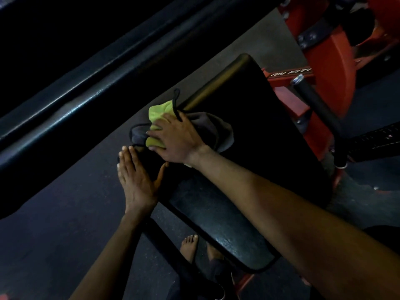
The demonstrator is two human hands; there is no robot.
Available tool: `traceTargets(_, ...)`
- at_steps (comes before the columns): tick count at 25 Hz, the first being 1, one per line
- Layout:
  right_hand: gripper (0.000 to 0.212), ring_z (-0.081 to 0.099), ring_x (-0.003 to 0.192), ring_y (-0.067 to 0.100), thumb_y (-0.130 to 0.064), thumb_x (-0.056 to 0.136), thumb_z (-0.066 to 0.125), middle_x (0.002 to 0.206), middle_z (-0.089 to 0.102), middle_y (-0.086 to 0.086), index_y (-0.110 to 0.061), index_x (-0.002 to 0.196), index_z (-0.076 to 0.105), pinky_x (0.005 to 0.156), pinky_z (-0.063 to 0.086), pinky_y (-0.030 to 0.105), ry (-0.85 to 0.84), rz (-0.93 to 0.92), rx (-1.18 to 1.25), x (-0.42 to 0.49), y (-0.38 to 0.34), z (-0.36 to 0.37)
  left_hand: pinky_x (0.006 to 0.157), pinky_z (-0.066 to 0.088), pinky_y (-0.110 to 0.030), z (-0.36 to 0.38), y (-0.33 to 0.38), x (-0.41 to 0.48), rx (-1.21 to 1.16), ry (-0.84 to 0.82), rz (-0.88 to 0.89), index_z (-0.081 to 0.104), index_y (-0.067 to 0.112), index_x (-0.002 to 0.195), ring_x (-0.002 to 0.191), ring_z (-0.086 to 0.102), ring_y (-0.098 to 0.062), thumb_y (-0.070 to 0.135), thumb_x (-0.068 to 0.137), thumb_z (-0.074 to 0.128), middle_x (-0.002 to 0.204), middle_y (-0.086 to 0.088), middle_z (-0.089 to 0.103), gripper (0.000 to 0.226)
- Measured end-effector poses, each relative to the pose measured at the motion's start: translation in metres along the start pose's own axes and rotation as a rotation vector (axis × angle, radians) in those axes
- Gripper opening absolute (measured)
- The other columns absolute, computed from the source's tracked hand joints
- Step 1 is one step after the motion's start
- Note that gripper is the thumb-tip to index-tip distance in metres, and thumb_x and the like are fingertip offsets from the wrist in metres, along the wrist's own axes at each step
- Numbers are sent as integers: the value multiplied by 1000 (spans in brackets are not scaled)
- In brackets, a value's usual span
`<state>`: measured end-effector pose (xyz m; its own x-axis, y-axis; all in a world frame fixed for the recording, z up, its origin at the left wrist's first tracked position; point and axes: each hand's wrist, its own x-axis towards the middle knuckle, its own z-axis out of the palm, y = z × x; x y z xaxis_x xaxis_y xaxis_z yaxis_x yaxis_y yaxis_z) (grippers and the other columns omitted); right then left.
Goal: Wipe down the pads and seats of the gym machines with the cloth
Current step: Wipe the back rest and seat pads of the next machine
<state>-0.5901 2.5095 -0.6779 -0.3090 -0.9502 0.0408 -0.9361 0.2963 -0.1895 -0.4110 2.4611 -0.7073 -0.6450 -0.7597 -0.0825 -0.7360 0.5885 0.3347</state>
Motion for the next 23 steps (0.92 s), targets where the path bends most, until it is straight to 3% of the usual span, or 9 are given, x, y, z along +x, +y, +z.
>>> traceTargets(2,51,48,132,22,-63,89,45,133,59,-7,-35,126,65,107,32,45,23,10,44,4,13,0,125,3,-47,-4,-3,-6,-40,2,5,5,5,159,155,-4,-25,70,87,47,167,-13,1,106)
traceTargets(5,43,50,130,24,-60,89,53,125,62,-3,-30,116,70,102,39,46,83,198,175,10,51,-10,125,1,-44,-8,-8,-7,-52,-23,38,2,7,159,155,-6,-23,70,87,52,168,-11,-2,108)
traceTargets(8,41,47,131,27,-58,88,56,122,62,-1,-27,111,72,105,35,50,80,335,106,15,38,-5,125,0,-45,-9,-13,-9,-98,-18,-24,0,10,160,155,-8,-21,74,83,56,168,-7,-4,114)
traceTargets(12,42,52,125,25,-58,89,53,121,64,-2,-30,115,71,111,31,52,94,147,15,9,-22,4,124,10,-51,-15,-29,-12,-140,-57,24,2,8,159,155,-2,-23,70,83,61,168,-10,-1,114)
traceTargets(16,43,52,126,19,-63,89,50,126,61,-9,-38,120,66,106,29,45,56,-43,-3,9,-33,10,125,9,-45,-22,-40,-12,-163,-120,86,-4,9,159,155,-7,-19,68,84,62,168,-9,-8,116)
traceTargets(18,40,54,123,21,-61,88,55,122,62,-7,-35,116,68,101,32,42,65,34,60,15,-14,5,125,6,-43,-24,-44,-12,-147,-151,107,-6,8,159,154,-9,-19,68,84,60,167,-9,-10,117)
traceTargets(20,39,53,124,22,-59,88,57,120,63,-5,-33,113,70,101,33,42,99,232,106,18,5,-2,125,3,-42,-27,-51,-13,-133,-176,124,-7,11,159,154,-8,-17,68,86,57,167,-8,-11,113)
traceTargets(23,40,50,126,23,-60,87,55,119,62,-5,-33,112,70,107,30,46,123,338,71,16,-7,4,125,2,-41,-31,-66,-11,-168,-190,168,-5,20,160,153,-4,-10,62,98,44,168,2,-9,90)
